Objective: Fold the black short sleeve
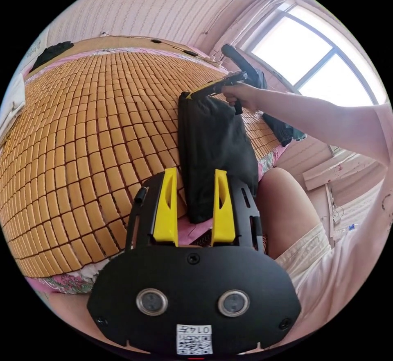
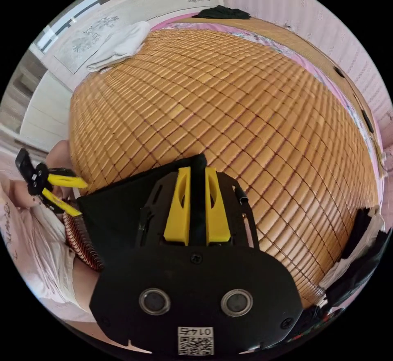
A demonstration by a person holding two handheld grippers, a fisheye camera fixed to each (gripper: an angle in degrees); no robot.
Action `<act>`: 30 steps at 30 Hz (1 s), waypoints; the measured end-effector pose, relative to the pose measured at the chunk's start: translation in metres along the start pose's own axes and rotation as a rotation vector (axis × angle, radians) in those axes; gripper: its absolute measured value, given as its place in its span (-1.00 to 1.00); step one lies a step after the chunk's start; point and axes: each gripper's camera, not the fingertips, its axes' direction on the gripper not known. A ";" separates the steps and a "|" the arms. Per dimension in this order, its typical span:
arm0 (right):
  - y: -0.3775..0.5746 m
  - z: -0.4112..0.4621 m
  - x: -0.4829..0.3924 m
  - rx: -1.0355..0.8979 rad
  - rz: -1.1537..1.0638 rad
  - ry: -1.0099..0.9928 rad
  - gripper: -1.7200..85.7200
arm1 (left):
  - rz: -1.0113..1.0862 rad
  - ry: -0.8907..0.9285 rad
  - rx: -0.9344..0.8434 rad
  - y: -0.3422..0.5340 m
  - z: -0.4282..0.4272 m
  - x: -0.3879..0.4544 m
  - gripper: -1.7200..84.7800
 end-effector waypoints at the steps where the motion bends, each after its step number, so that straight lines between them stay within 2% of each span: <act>1: 0.003 -0.003 -0.008 0.005 -0.015 0.044 -0.81 | 0.004 -0.009 -0.021 -0.006 0.008 0.003 -0.65; 7: 0.018 -0.030 -0.021 0.024 -0.017 0.048 -0.91 | 0.021 -0.030 -0.058 -0.017 0.029 0.015 -0.67; 14: 0.105 -0.156 -0.068 0.406 -0.131 -0.004 -0.93 | 0.063 -0.051 -0.057 -0.022 0.034 0.030 -0.65; 19: 0.174 -0.230 -0.102 0.528 -0.176 -0.057 -0.93 | 0.074 -0.047 -0.036 -0.023 0.037 0.041 -0.64; 22: 0.207 -0.265 -0.112 0.579 -0.140 -0.061 -0.94 | 0.107 -0.053 -0.049 -0.026 0.039 0.050 -0.66; 26: 0.244 -0.297 -0.111 0.626 -0.016 -0.006 -0.93 | 0.172 -0.007 -0.100 -0.029 0.036 0.058 -0.95; 27: 0.248 -0.301 -0.110 0.634 0.009 0.005 -0.93 | 0.196 0.063 -0.084 -0.030 0.029 0.062 -0.96; 30: 0.271 -0.318 -0.101 0.688 0.143 0.049 -0.93 | 0.265 0.047 -0.036 -0.035 0.007 0.085 -0.98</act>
